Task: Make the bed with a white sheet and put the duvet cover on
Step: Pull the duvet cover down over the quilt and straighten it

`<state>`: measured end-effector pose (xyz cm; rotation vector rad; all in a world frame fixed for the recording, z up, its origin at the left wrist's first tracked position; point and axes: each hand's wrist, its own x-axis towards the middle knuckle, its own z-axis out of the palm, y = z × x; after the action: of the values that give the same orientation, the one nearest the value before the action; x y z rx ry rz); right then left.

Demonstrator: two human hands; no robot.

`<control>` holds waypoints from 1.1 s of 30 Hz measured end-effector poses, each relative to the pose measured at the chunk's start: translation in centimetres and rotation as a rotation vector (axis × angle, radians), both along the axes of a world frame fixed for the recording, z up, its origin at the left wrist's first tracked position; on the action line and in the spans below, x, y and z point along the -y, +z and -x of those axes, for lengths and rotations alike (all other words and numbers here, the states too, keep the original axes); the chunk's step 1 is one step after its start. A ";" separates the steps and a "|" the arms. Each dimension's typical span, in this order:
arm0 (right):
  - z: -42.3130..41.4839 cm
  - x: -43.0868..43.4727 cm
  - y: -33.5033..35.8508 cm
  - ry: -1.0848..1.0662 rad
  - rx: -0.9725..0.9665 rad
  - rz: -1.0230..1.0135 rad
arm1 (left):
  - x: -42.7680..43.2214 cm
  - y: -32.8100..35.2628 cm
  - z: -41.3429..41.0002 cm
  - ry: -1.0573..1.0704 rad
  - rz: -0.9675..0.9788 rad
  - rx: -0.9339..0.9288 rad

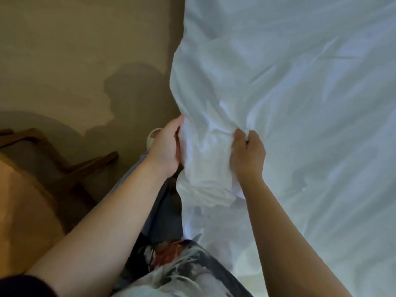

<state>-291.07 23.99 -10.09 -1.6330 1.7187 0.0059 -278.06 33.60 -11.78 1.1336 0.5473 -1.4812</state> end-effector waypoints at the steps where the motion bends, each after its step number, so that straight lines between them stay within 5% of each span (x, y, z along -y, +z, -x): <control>1: 0.2 0.6 0.5 -0.064 0.049 0.069 | 1.0 -0.4 0.3 -0.069 -0.057 -0.023; 5: 2.1 4.2 2.8 -0.249 0.123 0.398 | 3.5 -2.8 1.5 -0.383 -0.362 0.131; 9: 2.2 4.5 1.8 -0.123 -0.031 0.077 | 5.5 -3.2 1.4 -0.238 -0.255 -0.083; 11: 1.4 4.2 1.2 -0.048 -0.051 -0.098 | 6.5 -2.6 0.7 -0.197 -0.253 0.005; 18: -3.9 7.7 2.3 -0.318 0.214 0.104 | 4.7 4.1 -2.4 -0.055 -0.020 0.425; 21: -6.3 10.6 1.5 -0.522 0.168 -0.019 | 5.0 4.3 -3.4 -0.168 -0.208 0.561; 24: -8.1 10.5 -0.2 -0.399 0.043 -0.063 | 6.1 3.5 -3.6 -0.267 -0.272 0.610; 29: -8.2 12.4 -1.3 0.087 -0.166 0.050 | 5.8 1.7 -4.5 -0.228 -0.264 0.510; 33: -4.3 16.0 -0.1 -0.115 -0.153 0.316 | 6.1 0.0 -5.0 -0.125 -0.335 0.334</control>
<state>-286.78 7.95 -10.20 -1.7932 2.0093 -0.2114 -273.08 27.55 -11.80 1.6677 0.5081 -1.2936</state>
